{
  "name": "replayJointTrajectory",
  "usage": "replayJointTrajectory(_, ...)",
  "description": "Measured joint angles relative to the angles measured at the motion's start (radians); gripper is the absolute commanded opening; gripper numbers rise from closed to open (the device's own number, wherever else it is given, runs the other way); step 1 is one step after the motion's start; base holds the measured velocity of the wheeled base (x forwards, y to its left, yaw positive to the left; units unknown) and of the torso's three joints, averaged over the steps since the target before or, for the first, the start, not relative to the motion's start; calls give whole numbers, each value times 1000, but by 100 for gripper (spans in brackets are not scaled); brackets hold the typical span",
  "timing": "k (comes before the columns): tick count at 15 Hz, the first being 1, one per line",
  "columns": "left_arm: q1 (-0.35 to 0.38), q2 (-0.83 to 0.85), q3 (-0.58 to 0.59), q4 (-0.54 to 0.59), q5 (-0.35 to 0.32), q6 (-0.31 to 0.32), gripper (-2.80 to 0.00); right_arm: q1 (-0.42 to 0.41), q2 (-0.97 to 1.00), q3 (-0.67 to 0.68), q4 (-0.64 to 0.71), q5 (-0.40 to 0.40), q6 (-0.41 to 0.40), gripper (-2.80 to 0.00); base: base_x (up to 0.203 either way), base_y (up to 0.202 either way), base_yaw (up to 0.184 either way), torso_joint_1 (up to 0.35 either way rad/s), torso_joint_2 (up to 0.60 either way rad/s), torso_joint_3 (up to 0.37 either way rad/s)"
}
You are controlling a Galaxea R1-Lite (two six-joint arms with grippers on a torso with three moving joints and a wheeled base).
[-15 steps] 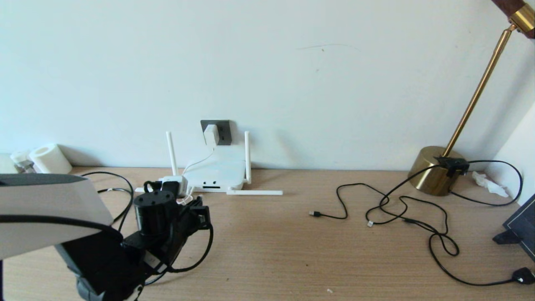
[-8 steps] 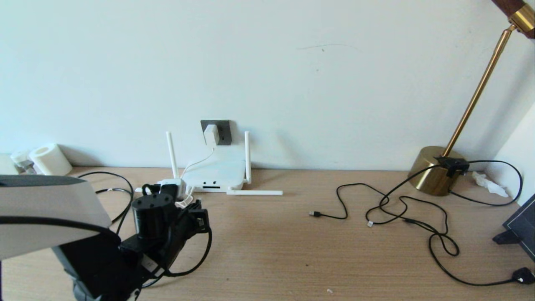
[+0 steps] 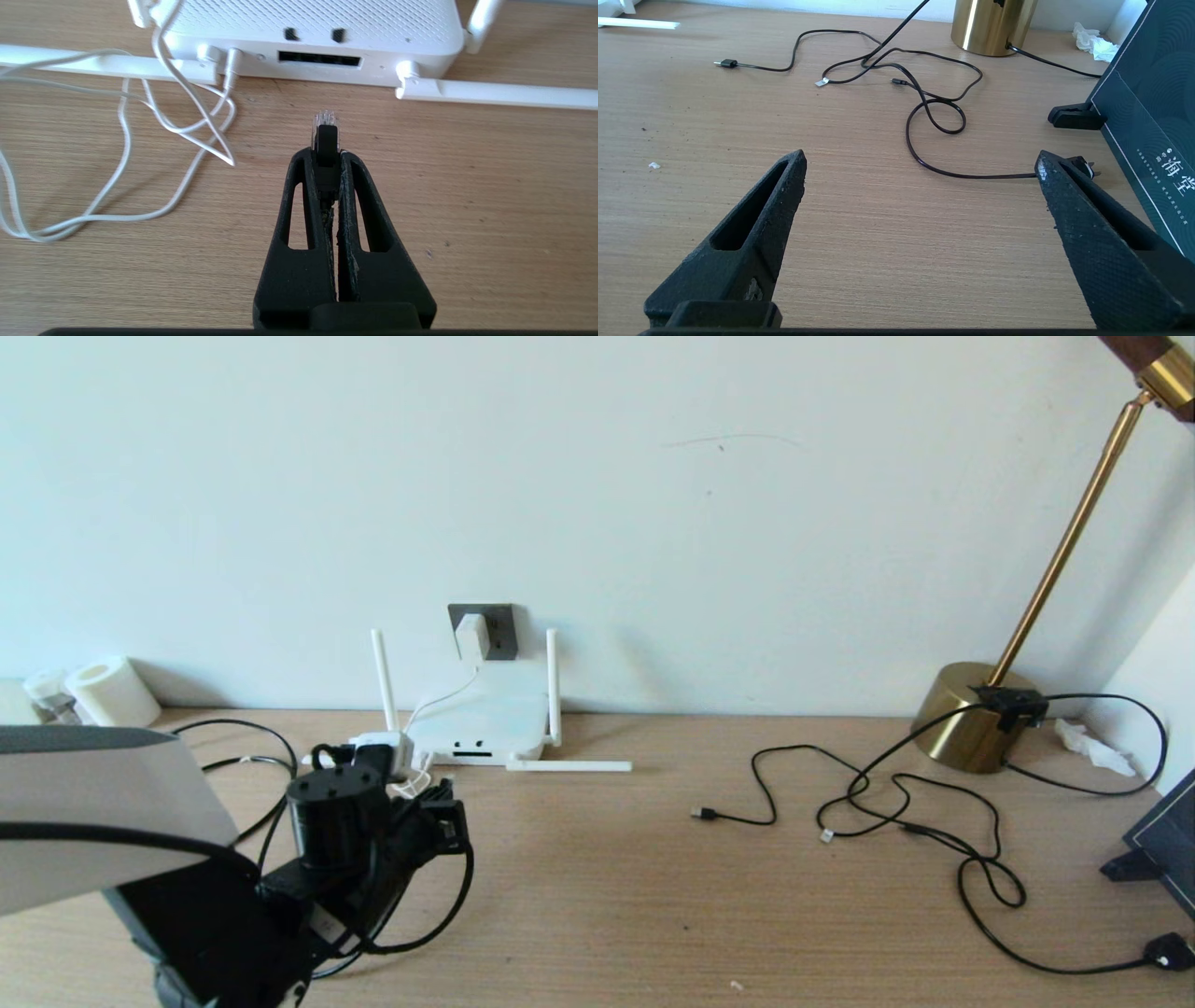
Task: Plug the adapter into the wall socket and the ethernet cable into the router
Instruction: Align cable and router interface
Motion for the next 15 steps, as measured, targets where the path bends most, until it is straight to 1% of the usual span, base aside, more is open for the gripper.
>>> replayJointTrajectory(6, -1, 3, -7, 2, -8, -9, -280, 0, 0, 0, 0, 0, 0, 0, 0, 0, 0, 0, 0, 0)
replayJointTrajectory(9, -3, 1, -5, 3, 3, -9, -280, 0, 0, 0, 0, 0, 0, 0, 0, 0, 0, 0, 0, 0)
replayJointTrajectory(11, -6, 2, -5, 3, 27, -9, -280, 0, 0, 0, 0, 0, 1, 0, 0, 0, 0, 0, 0, 0)
replayJointTrajectory(15, -8, 6, -9, 3, 24, -8, -280, 0, 0, 0, 0, 0, 1, 0, 0, 0, 0, 0, 0, 0)
